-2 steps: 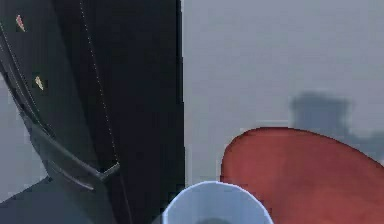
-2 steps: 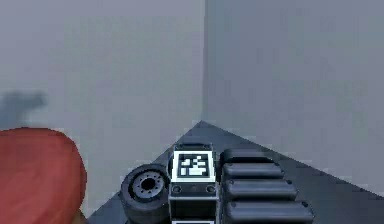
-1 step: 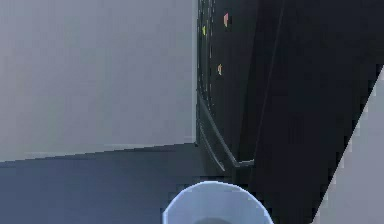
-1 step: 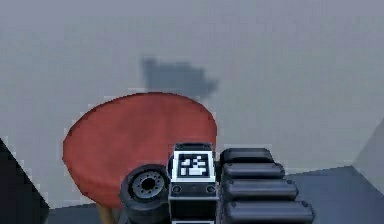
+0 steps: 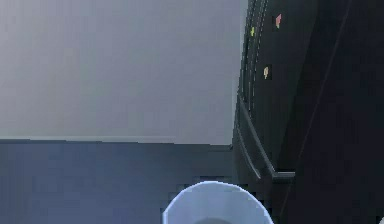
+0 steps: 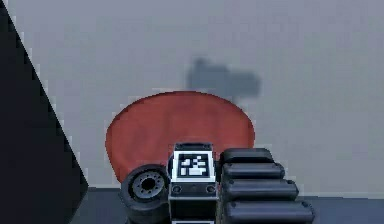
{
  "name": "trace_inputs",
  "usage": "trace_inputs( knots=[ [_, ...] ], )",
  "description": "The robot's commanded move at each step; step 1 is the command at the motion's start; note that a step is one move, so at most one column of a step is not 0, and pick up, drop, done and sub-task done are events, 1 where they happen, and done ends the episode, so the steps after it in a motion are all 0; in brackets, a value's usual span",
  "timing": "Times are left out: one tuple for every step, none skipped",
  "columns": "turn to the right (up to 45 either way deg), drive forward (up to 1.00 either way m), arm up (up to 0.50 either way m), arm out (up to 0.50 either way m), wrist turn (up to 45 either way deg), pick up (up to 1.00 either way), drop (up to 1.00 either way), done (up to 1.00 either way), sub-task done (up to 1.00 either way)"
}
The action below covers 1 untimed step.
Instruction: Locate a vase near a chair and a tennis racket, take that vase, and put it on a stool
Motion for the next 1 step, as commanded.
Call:
trace_inputs(
  knots=[
    [0.0, 0.0, 0.0, 0.42, 0.0, 0.0, 0.0, 0.0, 0.0]
  ],
)
